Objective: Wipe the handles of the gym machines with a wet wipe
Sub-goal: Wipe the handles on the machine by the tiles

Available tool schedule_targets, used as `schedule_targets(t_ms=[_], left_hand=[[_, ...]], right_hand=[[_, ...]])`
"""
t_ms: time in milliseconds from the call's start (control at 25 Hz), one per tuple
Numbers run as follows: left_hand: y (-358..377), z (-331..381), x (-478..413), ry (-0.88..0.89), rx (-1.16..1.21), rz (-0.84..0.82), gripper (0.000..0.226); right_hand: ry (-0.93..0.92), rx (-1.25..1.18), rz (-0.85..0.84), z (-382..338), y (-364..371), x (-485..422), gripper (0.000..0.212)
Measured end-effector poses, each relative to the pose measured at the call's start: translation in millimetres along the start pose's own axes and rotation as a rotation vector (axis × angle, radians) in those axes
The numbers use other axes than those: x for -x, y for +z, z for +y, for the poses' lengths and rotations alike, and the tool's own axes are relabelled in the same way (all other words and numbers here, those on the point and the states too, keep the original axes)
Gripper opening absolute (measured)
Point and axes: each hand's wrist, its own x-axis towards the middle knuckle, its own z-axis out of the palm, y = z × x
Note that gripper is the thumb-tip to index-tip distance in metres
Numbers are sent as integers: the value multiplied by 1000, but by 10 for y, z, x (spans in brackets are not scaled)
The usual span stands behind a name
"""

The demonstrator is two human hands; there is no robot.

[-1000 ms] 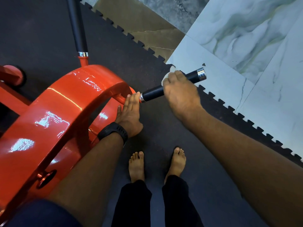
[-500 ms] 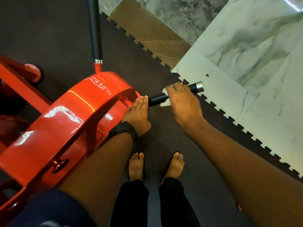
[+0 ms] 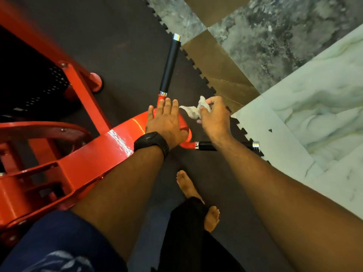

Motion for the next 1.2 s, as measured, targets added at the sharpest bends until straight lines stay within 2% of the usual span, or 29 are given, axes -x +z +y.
schedule_targets(t_ms=[200, 280, 480, 600, 640, 680, 760, 800, 880, 1000, 1080, 1120, 1200], left_hand=[[-99, -312, -371, -128, 109, -79, 116], [-79, -358, -451, -155, 142, -82, 115], [102, -368, -601, -219, 192, -53, 111], [151, -356, -713, -246, 163, -7, 102], [159, -368, -760, -251, 153, -1, 100], [175, -385, -799, -264, 135, 4, 100], [230, -420, -860, -301, 95, 26, 99], [249, -429, -893, -317, 76, 37, 100], [277, -410, -941, -331, 35, 21, 99], [292, -374, -991, -381, -27, 23, 97], [316, -366, -1027, -405, -43, 26, 97], [326, -360, -1024, -410, -52, 24, 97], [336, -350, -1010, -420, -65, 31, 99]], right_hand=[[-147, 130, -118, -295, 325, -443, 11], [-199, 142, -172, -368, 461, -604, 4], [-332, 271, -270, -367, 752, -917, 11], [-496, 427, -418, -318, 833, -1118, 7], [-555, 472, -483, -317, 861, -1197, 13], [-622, 510, -561, -326, 891, -1275, 22], [-902, 680, -663, -342, 955, -1475, 38], [-1056, 830, -689, -357, 995, -1587, 46], [-1243, 1184, -752, -385, 1094, -1795, 56], [-1626, 1513, -728, -292, 1163, -1998, 58], [-1852, 1576, -668, -219, 1146, -2179, 59], [-1896, 1541, -656, -232, 1139, -2259, 60], [-1813, 1518, -615, -318, 1117, -2300, 60]])
